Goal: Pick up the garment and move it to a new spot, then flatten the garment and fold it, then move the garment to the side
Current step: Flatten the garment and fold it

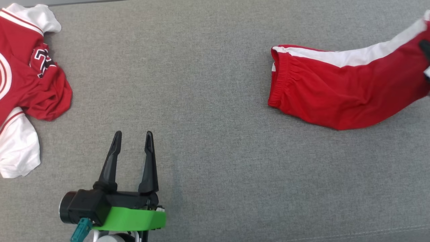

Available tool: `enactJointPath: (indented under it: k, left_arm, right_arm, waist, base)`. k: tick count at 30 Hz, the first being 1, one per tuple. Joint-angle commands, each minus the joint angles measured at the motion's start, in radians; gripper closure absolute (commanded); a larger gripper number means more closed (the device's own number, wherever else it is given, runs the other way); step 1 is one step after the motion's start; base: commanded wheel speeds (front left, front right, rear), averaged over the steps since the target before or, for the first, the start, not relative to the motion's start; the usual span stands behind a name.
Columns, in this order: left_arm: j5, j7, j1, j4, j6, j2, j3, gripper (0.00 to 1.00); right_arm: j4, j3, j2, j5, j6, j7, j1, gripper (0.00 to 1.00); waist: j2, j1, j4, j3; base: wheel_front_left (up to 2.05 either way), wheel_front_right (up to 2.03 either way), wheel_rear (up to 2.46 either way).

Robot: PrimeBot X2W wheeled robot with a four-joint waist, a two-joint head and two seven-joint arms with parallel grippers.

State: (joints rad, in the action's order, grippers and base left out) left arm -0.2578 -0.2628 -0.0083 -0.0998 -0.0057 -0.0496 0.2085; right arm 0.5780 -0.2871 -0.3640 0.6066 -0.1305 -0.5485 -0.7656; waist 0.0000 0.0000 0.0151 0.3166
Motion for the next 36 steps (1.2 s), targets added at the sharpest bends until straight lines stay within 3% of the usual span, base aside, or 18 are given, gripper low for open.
enactJointPath:
  k: [1,9,16,26,27,28,29,36]
  left_arm:
    - [-0.015,-0.003,0.018,0.007,0.009,-0.002,0.007,0.0]
    - [-0.03,-0.003,-0.007,0.031,0.024,-0.002,0.04,0.0]
    - [-0.033,-0.003,-0.028,0.045,0.027,-0.002,0.046,0.0]
    - [-0.038,-0.003,-0.003,0.053,0.038,-0.002,0.059,0.0]
    - [-0.037,-0.003,-0.003,0.054,0.039,-0.002,0.061,0.0]
    - [-0.036,-0.003,-0.003,0.055,0.04,-0.002,0.064,0.0]
    - [-0.036,-0.003,-0.003,0.056,0.04,-0.002,0.066,0.0]
    - [-0.029,-0.003,0.01,0.066,0.037,-0.002,0.058,0.0]
  right_arm:
    - [-0.031,0.015,0.028,-0.014,0.0,-0.028,-0.003,1.0]
    - [-0.199,0.215,0.224,-0.086,0.0,-0.148,0.07,1.0]
    - [-0.156,0.257,0.283,-0.142,0.0,-0.079,0.092,1.0]
    - [-0.082,0.259,0.307,-0.169,0.0,0.025,0.046,1.0]
    - [-0.076,0.262,0.307,-0.176,0.0,0.037,0.045,0.82]
    - [-0.07,0.269,0.308,-0.184,0.0,0.05,0.046,0.31]
    - [-0.064,0.274,0.309,-0.186,0.0,0.061,0.048,0.0]
    - [-0.133,0.372,0.31,-0.125,0.0,0.156,0.11,0.0]
  waist:
    - [0.0,0.0,0.003,-0.008]
    - [0.0,0.0,0.009,-0.011]
    - [0.0,0.0,0.04,-0.012]
    - [0.0,0.0,0.053,-0.025]
    - [0.0,0.0,0.052,-0.025]
    - [0.0,0.0,0.051,-0.026]
    - [0.0,0.0,0.049,-0.027]
    - [0.0,0.0,0.036,-0.054]
  base:
    - [0.0,0.0,0.0]
    - [0.0,0.0,0.0]
    - [0.0,0.0,0.0]
    - [0.0,0.0,0.0]
    - [0.0,0.0,0.0]
    - [0.0,0.0,0.0]
    - [0.0,0.0,0.0]
    - [0.0,0.0,0.0]
